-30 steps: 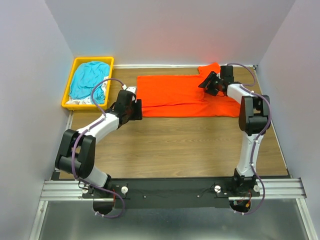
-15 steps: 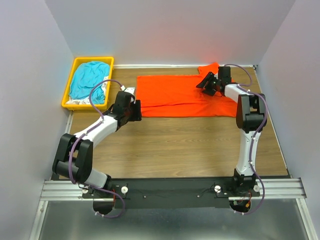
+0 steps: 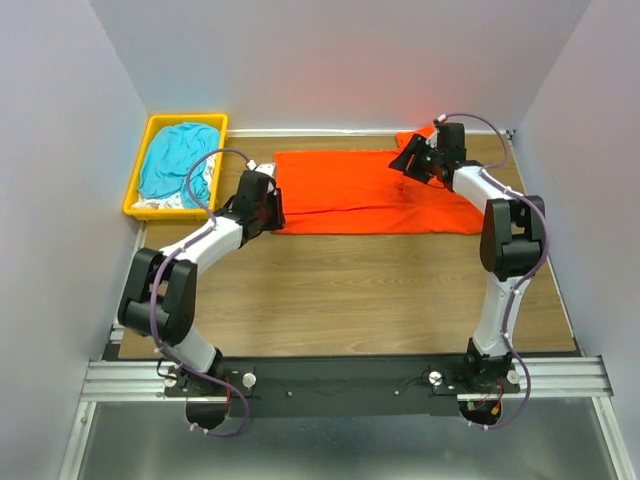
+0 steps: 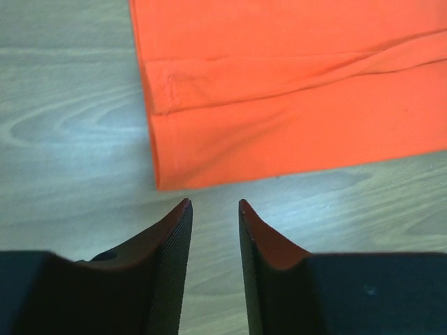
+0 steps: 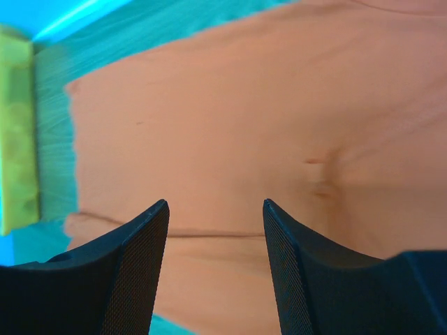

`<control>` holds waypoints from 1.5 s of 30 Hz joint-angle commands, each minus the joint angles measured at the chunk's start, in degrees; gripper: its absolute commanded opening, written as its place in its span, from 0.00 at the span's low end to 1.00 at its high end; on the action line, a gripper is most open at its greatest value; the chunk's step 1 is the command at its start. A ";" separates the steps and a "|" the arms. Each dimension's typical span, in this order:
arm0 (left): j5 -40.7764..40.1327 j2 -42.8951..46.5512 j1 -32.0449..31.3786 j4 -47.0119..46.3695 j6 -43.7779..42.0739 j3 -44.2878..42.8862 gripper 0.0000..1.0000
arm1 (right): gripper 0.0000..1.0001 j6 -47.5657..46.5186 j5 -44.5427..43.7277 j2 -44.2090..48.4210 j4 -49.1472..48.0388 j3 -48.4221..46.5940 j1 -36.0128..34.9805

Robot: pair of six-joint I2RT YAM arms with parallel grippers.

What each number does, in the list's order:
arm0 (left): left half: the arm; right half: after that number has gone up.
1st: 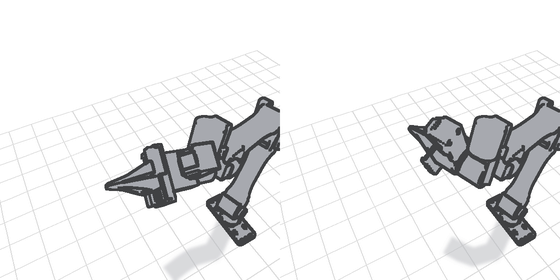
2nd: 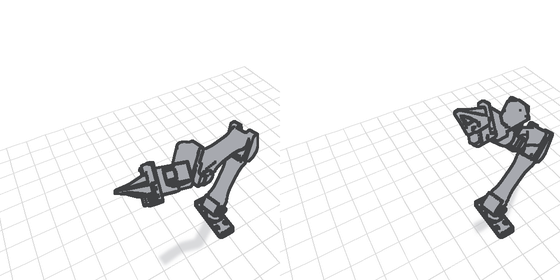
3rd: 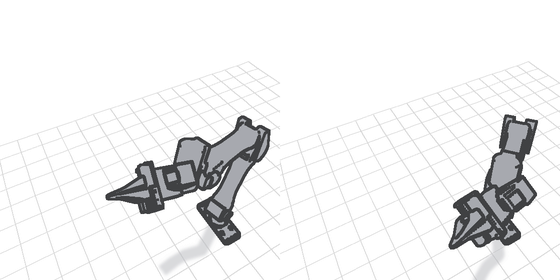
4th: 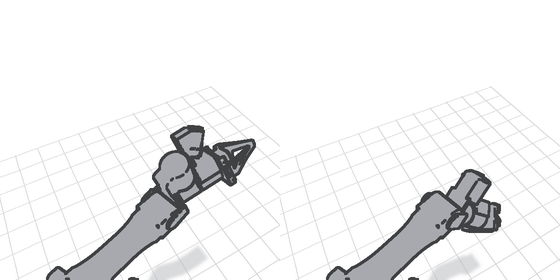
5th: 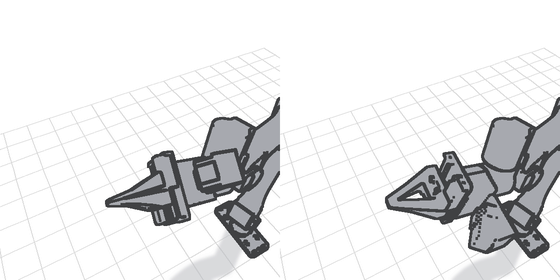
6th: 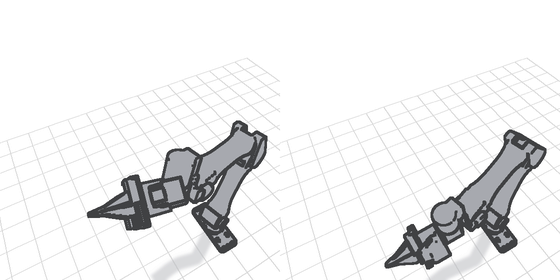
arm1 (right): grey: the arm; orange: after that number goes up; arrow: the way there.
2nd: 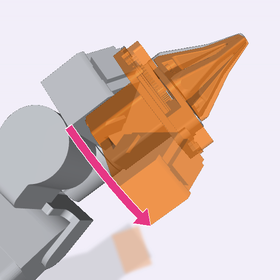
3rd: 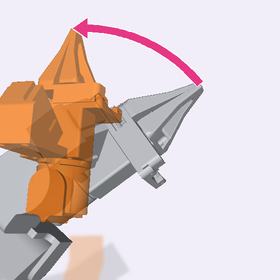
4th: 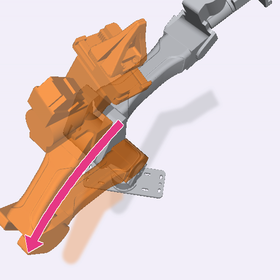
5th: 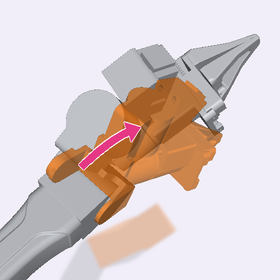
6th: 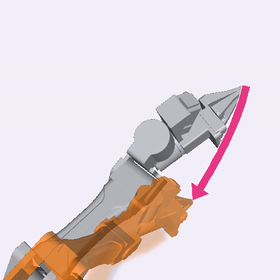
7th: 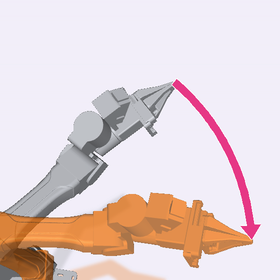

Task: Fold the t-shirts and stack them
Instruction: Fold the tshirt

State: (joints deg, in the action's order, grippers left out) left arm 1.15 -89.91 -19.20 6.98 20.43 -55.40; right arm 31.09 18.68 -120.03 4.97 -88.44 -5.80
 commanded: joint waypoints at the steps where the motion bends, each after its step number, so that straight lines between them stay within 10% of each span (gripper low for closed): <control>1: 3.68 -6.31 -0.13 -1.44 0.40 -3.93 0.37 | 0.63 -2.61 5.31 2.08 -0.49 0.64 -3.68; 7: 3.42 -12.39 -0.13 -1.27 0.40 -7.09 0.18 | 0.51 -1.56 11.90 -1.26 -3.12 0.38 -10.10; 18: 1.23 -14.33 -0.05 0.40 1.20 -2.97 0.17 | 0.09 1.69 16.57 -9.96 -7.52 -3.13 -18.28; 45: 0.79 -12.13 1.09 2.51 0.93 0.03 0.17 | 0.22 -2.95 4.43 -18.49 -6.91 -16.32 -17.14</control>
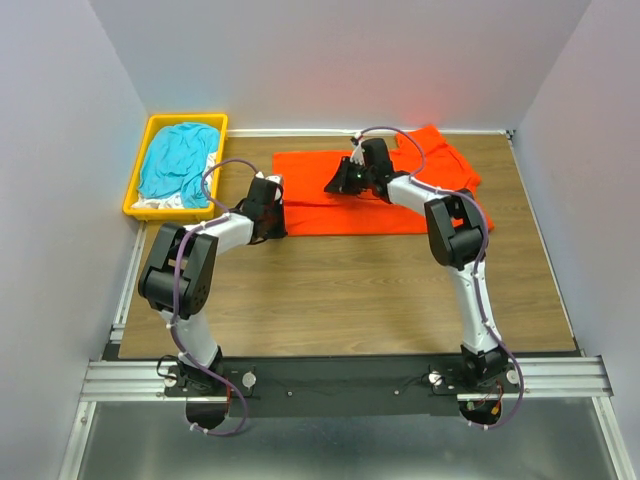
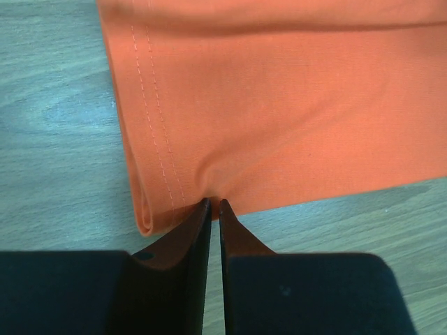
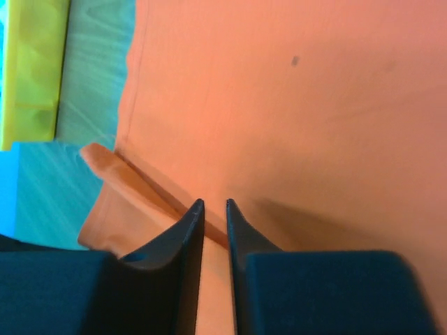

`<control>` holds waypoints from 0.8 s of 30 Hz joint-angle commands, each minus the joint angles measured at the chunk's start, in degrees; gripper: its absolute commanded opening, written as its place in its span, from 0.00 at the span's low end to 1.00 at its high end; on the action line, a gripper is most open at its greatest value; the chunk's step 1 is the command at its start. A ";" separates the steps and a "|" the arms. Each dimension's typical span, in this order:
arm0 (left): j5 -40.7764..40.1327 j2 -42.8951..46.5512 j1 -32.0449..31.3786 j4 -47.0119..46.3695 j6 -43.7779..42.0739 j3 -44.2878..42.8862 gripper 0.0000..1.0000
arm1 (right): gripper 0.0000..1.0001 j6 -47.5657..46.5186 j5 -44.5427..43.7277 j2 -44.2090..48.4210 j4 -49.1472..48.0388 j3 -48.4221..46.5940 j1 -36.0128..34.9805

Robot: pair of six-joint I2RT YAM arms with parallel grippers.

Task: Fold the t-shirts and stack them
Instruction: Fold the tshirt

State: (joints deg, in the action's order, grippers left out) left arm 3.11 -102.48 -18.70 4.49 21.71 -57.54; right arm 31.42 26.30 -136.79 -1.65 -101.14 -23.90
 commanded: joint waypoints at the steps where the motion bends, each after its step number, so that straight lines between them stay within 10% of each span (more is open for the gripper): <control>1: -1.36 0.52 0.51 5.00 -0.36 2.17 0.17 | 0.27 -4.08 -2.49 -1.29 -0.02 -3.97 0.87; 14: -0.92 2.89 0.77 6.49 -0.45 2.34 0.17 | 0.40 -8.23 3.41 13.91 0.42 13.41 2.36; 24: 3.91 13.97 4.55 2.20 3.68 2.78 0.23 | 0.43 1.43 10.51 31.84 -5.89 39.59 25.81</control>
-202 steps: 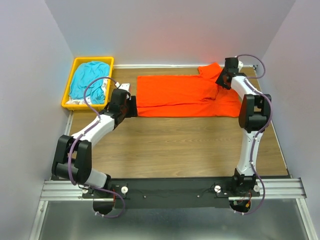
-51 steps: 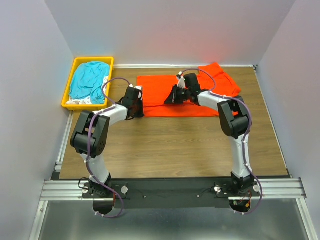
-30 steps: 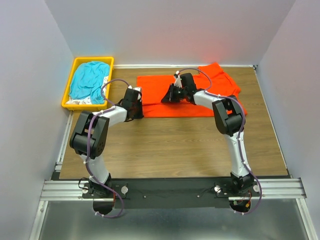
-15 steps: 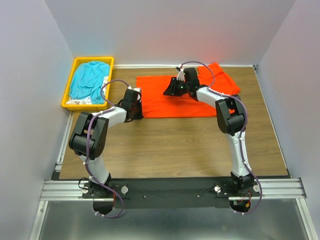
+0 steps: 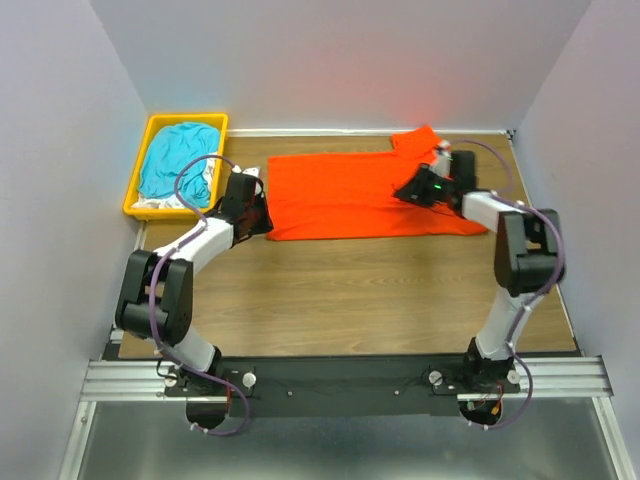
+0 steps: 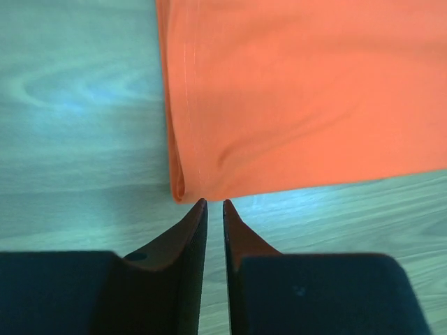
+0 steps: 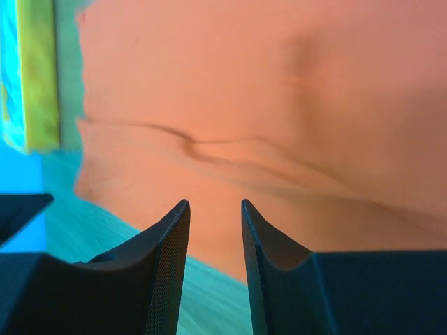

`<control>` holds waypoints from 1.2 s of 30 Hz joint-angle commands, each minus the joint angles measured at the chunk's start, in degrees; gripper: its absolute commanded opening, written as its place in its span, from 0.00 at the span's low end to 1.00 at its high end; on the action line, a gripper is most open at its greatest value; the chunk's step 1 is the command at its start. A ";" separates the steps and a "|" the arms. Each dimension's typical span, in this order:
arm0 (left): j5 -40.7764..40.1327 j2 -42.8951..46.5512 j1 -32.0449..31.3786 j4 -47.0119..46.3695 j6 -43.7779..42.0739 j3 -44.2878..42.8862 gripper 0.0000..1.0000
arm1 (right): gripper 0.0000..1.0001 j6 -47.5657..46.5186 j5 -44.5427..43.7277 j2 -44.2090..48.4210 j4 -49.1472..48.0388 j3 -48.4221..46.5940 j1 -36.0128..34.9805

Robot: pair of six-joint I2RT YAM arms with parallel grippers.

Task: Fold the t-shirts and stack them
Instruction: Fold the tshirt

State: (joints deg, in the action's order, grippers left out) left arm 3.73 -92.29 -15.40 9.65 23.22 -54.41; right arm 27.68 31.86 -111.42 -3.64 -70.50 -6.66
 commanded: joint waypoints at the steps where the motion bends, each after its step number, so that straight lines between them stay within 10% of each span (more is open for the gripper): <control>1: 4.17 3.70 1.77 -3.93 2.61 -0.26 0.23 | 0.43 9.02 6.27 7.69 -8.97 11.67 10.94; 8: 12.26 -5.43 2.13 -4.20 3.23 -4.29 0.22 | 0.42 21.00 8.93 12.54 -26.58 27.95 22.74; 36: 7.35 -14.24 6.78 3.71 0.51 -4.48 0.21 | 0.37 21.80 2.86 1.99 -32.92 32.88 36.71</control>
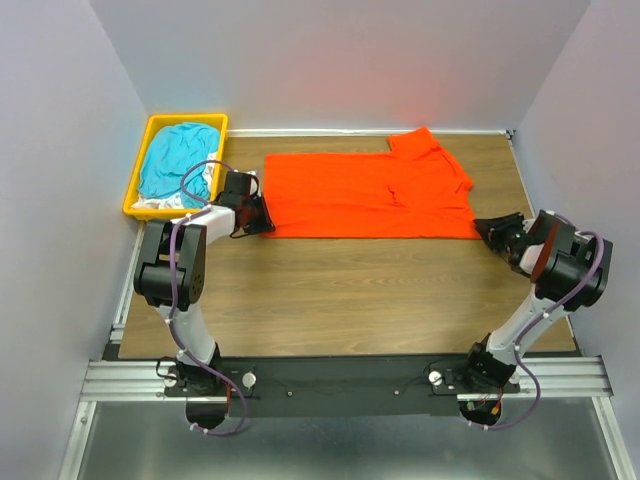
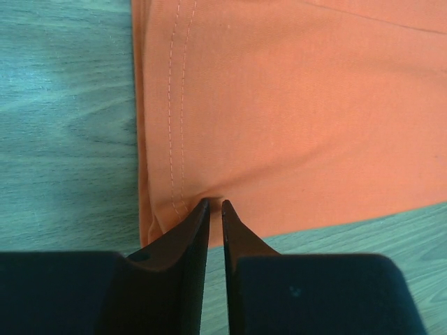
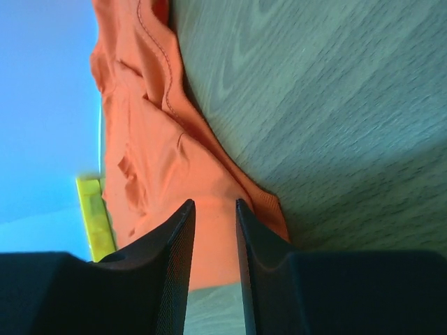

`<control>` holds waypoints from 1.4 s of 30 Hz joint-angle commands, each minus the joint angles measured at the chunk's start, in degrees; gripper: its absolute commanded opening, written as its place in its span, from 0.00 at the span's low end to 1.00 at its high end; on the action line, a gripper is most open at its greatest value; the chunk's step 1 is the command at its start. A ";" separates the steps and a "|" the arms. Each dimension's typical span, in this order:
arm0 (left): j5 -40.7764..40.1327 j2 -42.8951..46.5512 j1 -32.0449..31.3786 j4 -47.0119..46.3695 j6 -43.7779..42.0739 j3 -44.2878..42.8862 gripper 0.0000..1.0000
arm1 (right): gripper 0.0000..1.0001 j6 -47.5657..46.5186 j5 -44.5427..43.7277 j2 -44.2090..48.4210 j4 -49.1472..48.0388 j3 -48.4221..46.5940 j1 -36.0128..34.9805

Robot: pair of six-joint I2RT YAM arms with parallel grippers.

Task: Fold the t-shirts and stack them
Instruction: Fold the tshirt

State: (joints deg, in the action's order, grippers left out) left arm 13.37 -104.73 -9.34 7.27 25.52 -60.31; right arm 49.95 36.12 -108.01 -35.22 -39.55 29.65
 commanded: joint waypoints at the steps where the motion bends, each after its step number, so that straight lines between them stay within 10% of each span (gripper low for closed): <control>1: -2.29 -1.45 0.82 6.27 -1.79 1.95 0.21 | 0.37 -0.38 -1.66 -1.42 -1.25 2.45 0.67; 9: -3.08 3.64 2.14 8.64 -2.31 7.74 0.21 | 0.36 -0.30 -3.59 1.21 2.16 7.20 3.49; 13: -3.87 5.67 2.57 10.04 -4.06 9.86 0.21 | 0.34 -3.70 -8.68 3.32 21.37 3.44 3.49; 34: 1.05 19.82 3.81 18.75 -4.43 18.83 0.23 | 0.36 -14.09 -23.90 25.82 54.20 7.03 4.10; 42: -6.75 24.31 3.81 16.56 -3.02 8.75 0.51 | 0.42 -19.28 -23.81 30.84 55.88 -2.09 -0.71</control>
State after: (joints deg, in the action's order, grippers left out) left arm 13.21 -82.91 -5.96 24.88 22.72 -45.43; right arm 35.22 16.88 -77.97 17.26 -35.77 32.32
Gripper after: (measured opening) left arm 0.441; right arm 0.413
